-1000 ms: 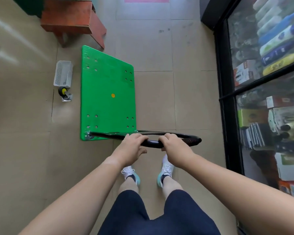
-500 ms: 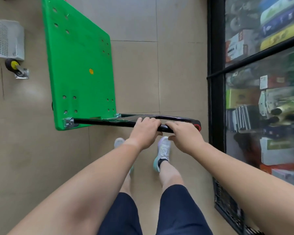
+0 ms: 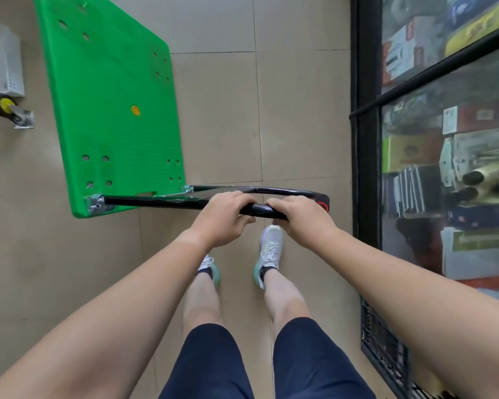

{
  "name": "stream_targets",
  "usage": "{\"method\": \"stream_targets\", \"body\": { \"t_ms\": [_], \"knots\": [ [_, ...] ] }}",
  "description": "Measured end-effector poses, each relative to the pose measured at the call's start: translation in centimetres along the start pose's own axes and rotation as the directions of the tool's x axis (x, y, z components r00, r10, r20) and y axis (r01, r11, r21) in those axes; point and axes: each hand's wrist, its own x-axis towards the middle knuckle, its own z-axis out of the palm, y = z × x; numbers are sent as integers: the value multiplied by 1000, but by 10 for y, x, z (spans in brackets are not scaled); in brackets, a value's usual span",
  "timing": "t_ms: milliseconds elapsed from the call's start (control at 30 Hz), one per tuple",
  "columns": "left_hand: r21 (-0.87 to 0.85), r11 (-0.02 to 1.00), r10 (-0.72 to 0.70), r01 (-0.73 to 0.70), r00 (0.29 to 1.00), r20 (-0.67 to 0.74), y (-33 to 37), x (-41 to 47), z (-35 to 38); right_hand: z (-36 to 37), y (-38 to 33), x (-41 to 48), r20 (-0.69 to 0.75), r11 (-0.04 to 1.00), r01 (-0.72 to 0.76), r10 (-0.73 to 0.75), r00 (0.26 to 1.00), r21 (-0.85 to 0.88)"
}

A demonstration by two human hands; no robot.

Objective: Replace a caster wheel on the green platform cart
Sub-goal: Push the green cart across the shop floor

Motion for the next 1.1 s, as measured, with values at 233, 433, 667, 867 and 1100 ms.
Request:
{"method": "stream_targets", "body": {
  "t_ms": [233, 433, 667, 867, 1100],
  "knots": [
    [27, 999, -37, 36, 999, 38, 30, 45, 48, 10, 48, -1, -33, 991, -111, 109, 993, -69],
    [110, 993, -38, 41, 999, -23, 44, 77, 80, 32, 92, 2, -140, 996, -56, 46, 989, -75],
    [360, 929, -67, 80, 997, -47, -1, 77, 95, 46, 131, 13, -97, 952, -274, 263, 960, -133],
    [403, 915, 33, -3, 997, -69, -3, 99, 119, 74, 123, 33, -139, 978, -150, 129, 982, -148],
    [354, 934, 63, -50, 998, -25, -8, 113, 138, 84, 138, 46, -68, 949, -239, 230, 971, -204]
  ]
}}
